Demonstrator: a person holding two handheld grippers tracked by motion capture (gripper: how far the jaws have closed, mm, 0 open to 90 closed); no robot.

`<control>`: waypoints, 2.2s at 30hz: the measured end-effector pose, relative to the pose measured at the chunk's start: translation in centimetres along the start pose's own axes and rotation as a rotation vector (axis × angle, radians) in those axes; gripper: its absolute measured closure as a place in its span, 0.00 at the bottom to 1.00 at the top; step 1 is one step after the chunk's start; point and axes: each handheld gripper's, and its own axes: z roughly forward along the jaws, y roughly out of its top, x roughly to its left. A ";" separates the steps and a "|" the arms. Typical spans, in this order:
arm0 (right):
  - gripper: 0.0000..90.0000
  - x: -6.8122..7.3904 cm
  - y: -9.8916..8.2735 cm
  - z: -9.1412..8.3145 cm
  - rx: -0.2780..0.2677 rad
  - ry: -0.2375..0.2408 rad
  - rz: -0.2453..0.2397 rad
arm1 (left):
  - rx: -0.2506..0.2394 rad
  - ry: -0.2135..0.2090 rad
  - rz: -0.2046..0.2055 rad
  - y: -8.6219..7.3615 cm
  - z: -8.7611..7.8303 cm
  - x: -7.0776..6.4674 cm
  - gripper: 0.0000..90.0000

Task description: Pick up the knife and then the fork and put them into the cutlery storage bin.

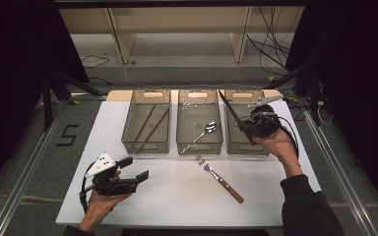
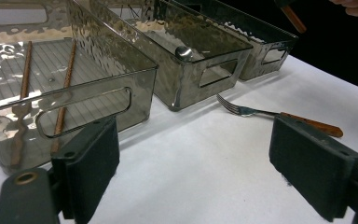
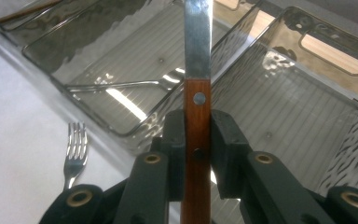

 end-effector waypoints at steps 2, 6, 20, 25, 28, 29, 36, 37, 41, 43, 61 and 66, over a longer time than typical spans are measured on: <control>0.86 -0.3 0.2 0.1 -0.004 -0.009 0.014 | 0.001 -0.002 0.004 0.0 0.0 0.0 0.17; 0.86 -1.0 0.4 0.7 -0.006 -0.025 0.042 | 0.004 -0.001 0.005 0.0 0.1 0.0 0.17; 0.86 -2.4 0.6 2.5 0.001 -0.047 0.131 | -0.003 0.000 0.007 0.0 0.0 -0.1 0.17; 0.86 -2.7 0.6 2.9 0.007 -0.052 0.160 | -0.005 0.001 0.008 0.1 -0.1 -0.1 0.17; 0.86 -2.9 0.7 3.2 0.009 -0.056 0.177 | -0.006 0.001 0.009 0.1 -0.1 -0.1 0.17; 0.86 -2.9 0.7 3.3 0.010 -0.057 0.183 | -0.006 0.000 0.009 0.1 -0.1 -0.1 0.17; 0.86 -3.5 0.5 4.0 0.028 -0.072 0.225 | -0.006 -0.001 0.010 0.1 0.0 -0.2 0.17; 0.86 -3.5 0.5 4.1 0.029 -0.071 0.229 | -0.007 -0.001 0.011 0.1 0.0 -0.2 0.17; 0.86 -3.6 0.3 4.4 0.038 -0.075 0.243 | -0.008 -0.001 0.010 0.1 0.0 -0.2 0.17; 0.86 -3.6 0.2 4.6 0.043 -0.078 0.251 | -0.009 -0.001 0.009 0.1 -0.1 -0.2 0.17; 0.86 -3.4 -0.9 6.1 0.084 -0.083 0.304 | -0.005 0.000 0.011 0.1 -0.1 -0.2 0.17; 0.86 -3.4 -1.1 6.4 0.095 -0.081 0.316 | -0.004 0.002 0.012 0.1 0.0 -0.2 0.17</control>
